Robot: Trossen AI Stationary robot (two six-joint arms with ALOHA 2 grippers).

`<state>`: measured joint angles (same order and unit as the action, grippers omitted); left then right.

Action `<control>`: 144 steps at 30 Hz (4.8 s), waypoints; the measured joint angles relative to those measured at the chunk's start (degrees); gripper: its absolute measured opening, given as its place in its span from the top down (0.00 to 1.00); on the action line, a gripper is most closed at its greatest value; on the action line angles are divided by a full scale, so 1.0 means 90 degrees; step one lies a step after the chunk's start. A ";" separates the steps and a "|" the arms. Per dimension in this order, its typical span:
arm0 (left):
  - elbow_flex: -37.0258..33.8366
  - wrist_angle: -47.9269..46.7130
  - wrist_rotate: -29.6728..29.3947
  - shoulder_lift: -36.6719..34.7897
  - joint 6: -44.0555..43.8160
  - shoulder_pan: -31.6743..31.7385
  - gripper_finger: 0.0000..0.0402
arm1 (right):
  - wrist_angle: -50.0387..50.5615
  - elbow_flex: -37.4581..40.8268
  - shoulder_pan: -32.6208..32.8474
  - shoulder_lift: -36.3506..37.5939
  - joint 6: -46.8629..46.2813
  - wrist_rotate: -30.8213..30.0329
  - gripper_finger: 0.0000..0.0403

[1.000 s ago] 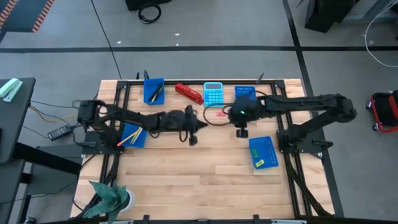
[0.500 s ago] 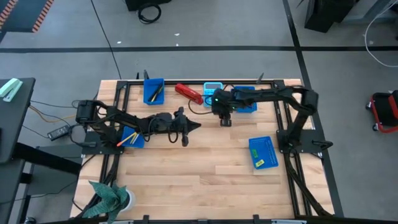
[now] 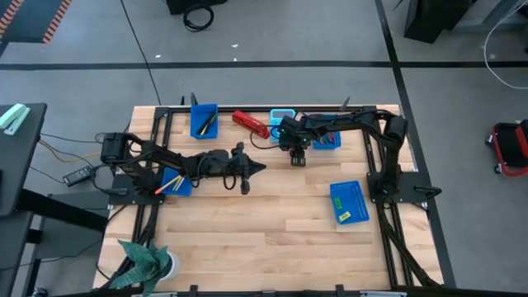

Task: Sort crayons/erasers/pens/pencils in bins
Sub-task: Put the pink eraser into the bottom right bin, then return to Home Position

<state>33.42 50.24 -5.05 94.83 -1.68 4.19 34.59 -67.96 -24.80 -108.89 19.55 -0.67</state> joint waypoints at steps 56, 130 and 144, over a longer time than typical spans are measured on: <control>0.0002 -0.0126 0.0002 0.0005 0.0598 0.0238 0.94 | 0.3546 0.0027 0.0924 0.2815 -0.3907 0.0472 0.83; -0.3661 -0.0583 0.0706 -0.5960 -0.1132 0.0809 0.98 | -0.2241 0.6549 0.5646 1.2100 -0.3015 -0.3798 0.99; -0.3665 -0.2380 0.0854 -0.7935 -0.1208 0.0809 0.98 | -0.3967 0.7307 0.5599 1.2100 -0.2632 -0.2732 0.99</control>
<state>0.43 28.81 2.63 23.41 -12.55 11.46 -1.11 -2.20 25.60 0.01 -4.14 -25.26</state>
